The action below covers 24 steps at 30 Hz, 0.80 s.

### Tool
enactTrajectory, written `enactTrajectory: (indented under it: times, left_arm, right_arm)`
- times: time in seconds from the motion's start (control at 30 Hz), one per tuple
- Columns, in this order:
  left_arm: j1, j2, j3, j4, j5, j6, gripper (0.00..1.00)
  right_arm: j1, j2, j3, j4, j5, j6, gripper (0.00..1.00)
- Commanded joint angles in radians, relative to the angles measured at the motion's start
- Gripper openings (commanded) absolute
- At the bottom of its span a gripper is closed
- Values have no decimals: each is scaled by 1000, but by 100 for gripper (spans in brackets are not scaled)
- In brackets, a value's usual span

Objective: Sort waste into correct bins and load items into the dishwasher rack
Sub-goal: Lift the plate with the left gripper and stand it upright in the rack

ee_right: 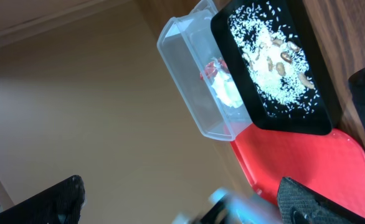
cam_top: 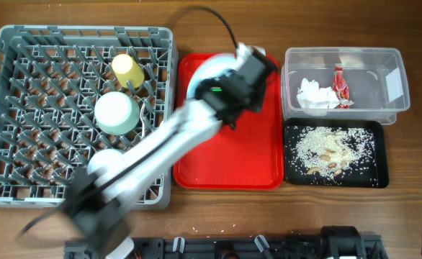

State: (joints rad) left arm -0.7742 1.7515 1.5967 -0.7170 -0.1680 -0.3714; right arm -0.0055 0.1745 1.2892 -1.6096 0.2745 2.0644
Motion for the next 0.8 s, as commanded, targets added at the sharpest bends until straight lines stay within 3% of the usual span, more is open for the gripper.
enactTrajectory:
  times: [0.0,0.07,0.2,0.3,0.37,0.6,0.7,0.77]
  left_arm:
    - [144,-280,46,-96,230,-2,4]
    - [290,-354,46,-182,427,1,4]
    - [637,-360,45,-349,1046,119,4]
    - [801,-319,43,-502,1295,265,4]
    - [870,-283,43,-558,1312,340,4]
    - [917,-148,43,-536,1329,336,4]
    - [917,-98,43,-395,1364,217,4]
    - [917,-40,43,-209,1363,48,4]
  right_arm:
    - [-3,-10,-2,2,18,8,100]
    - [-3,-10,-2,2,18,7,100]
    - [-3,-10,-2,2,18,7,100]
    - [-3,-10,-2,2,18,7,100]
    - [-3,-10,-2,2,18,7,100]
    - [-3,-10,-2,2,18,7,100]
    - [-3,-10,-2,2,18,7,100]
    - [-3,-10,-2,2,18,7,100]
